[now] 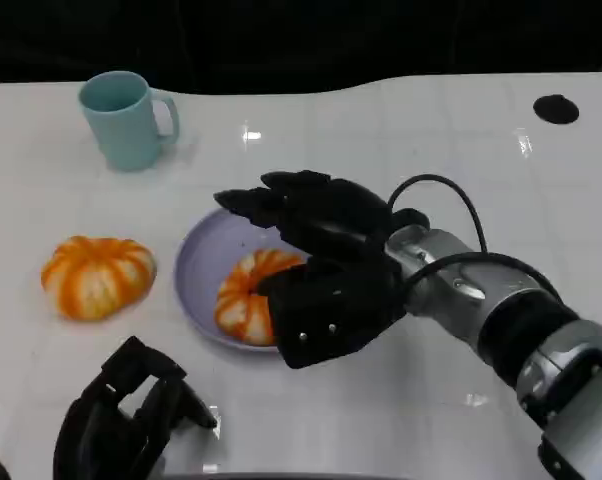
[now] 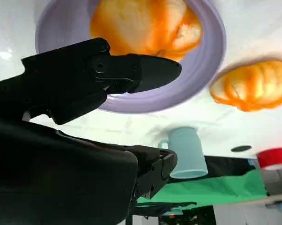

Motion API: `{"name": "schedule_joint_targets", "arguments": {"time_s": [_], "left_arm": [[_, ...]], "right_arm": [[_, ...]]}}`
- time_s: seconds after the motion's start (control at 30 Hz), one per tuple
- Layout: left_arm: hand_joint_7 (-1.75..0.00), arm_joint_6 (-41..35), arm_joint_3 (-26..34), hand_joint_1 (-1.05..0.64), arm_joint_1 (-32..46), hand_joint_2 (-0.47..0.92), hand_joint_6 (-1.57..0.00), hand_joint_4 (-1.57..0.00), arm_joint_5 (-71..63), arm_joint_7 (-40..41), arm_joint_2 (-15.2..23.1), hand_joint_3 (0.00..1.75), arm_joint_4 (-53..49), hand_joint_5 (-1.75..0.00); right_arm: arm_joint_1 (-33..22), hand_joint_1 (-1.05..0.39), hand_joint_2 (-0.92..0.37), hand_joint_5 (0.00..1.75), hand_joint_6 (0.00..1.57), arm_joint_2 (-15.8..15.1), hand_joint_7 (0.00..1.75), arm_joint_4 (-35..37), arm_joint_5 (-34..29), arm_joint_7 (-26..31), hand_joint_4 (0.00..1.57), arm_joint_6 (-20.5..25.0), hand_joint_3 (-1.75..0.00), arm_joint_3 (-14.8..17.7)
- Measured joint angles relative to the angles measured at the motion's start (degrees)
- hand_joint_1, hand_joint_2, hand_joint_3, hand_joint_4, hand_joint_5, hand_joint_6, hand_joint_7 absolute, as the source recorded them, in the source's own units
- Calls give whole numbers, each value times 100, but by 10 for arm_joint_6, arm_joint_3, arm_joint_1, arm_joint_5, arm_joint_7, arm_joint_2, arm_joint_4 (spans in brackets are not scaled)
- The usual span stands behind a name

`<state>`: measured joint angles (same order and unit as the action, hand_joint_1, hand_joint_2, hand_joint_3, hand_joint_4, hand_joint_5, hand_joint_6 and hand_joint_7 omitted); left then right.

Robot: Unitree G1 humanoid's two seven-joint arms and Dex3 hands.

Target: Grasp the bread from the table and place it into the plate.

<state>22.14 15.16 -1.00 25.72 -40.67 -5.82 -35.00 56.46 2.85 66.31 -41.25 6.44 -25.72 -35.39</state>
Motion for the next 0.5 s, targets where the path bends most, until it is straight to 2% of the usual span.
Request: {"name": "schedule_joint_targets", "arguments": {"time_s": [0.3, 0.4, 0.5], "left_arm": [[-153, 3, -4, -51, 0, 92, -48, -60, -1, 0, -1, 27, 0, -175], [-152, 2, -4, -51, -1, 92, -48, -60, -1, 0, -2, 27, 0, -175], [-152, 0, -5, -51, -1, 92, -49, -60, -1, 6, -3, 27, 1, -175]], "right_arm": [[-80, -80, -92, 8, 13, -62, 4, -77, 125, -86, 16, -102, -50, 86], [-123, -77, -92, 11, 15, -68, 4, -94, 214, -158, 21, -137, -51, 133], [-171, -74, -92, 13, 19, -70, 5, -121, 302, -237, 26, -149, -52, 175]]}}
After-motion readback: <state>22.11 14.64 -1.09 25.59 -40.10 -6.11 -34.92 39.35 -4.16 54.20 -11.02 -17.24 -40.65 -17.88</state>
